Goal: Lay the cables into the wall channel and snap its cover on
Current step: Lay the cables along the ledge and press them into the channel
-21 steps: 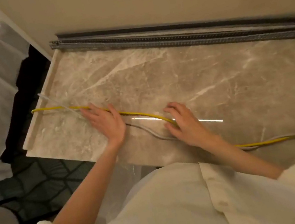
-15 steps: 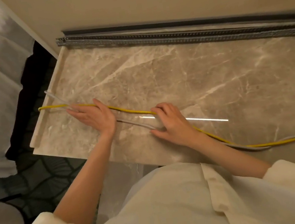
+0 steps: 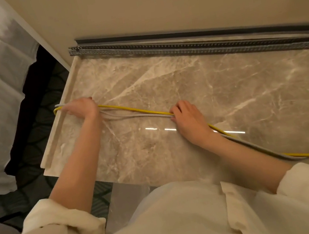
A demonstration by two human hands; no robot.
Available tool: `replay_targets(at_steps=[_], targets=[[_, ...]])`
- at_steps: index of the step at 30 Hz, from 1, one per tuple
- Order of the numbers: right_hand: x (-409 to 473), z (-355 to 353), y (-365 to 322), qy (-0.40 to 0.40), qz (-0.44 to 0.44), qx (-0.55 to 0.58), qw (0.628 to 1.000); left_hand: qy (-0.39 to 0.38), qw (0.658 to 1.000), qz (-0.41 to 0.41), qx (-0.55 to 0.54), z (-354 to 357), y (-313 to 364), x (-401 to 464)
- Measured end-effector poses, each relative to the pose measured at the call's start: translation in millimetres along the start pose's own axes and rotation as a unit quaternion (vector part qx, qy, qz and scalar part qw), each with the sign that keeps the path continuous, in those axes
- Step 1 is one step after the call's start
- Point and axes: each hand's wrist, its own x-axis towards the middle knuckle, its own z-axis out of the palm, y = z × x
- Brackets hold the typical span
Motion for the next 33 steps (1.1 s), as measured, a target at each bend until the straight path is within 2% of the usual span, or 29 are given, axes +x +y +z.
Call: replay_targets(at_steps=[7,10,18,26,30,33], targets=[[65.8,-9.5,28.0,-0.009,0.002,-0.075,0.997,-0.058,0.996,0.002,-0.069,47.1,40.2,9.6],[93.7,-17.8,41.7,-0.026,0.026,-0.034,0.999,-0.095,0.988,-0.018,-0.122,65.9,56.9,17.2],[142.1,-29.4,71.7,-0.041,0.027,-0.04,0.998,-0.158,0.98,0.013,-0.119,101.2,72.7,33.8],[149.7,-25.5,95.2,-0.039,0.036,0.003,0.999,-0.184,0.98,0.07,-0.004,107.1,61.5,44.6],[128.7,-25.2,112.6,-0.038,0.07,0.051,0.996,-0.155,0.955,0.186,0.174,104.1,50.3,14.3],[105.0,-28.6,124.6,-0.034,0.063,0.061,0.996,-0.132,0.928,0.261,0.23,102.9,37.5,-31.2]])
